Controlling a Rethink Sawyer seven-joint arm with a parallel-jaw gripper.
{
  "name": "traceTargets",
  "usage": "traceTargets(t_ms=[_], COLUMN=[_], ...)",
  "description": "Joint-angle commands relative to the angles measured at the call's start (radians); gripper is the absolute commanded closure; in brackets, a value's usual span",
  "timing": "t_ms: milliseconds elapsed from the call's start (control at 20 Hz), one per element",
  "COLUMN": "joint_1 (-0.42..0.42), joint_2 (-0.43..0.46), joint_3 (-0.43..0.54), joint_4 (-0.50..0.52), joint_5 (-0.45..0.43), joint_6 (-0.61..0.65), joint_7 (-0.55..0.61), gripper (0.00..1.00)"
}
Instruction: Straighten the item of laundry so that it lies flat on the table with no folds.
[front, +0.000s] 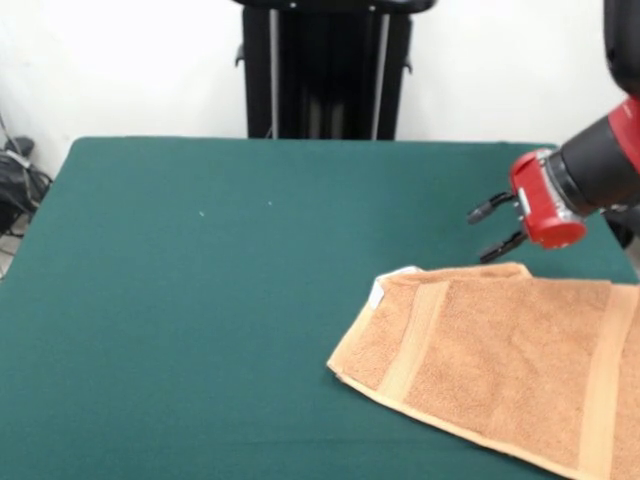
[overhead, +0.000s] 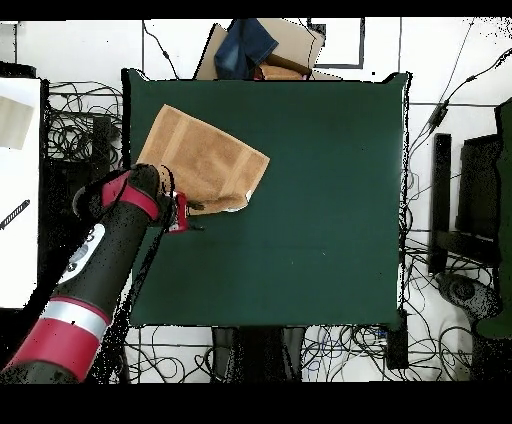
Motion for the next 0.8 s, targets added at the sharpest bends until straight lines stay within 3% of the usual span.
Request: traceTargets(t_ms=[50, 800], joint_1=[-0.009, 0.003], joint_2=[0.143, 0.168], joint_3=[0.039, 0.016], joint_4=[-0.007, -0.008], joint_5=[0.059, 0.097], joint_6=[-0.079, -0.093], joint_7=[0.294, 0.282], gripper=[0.0, 0.0])
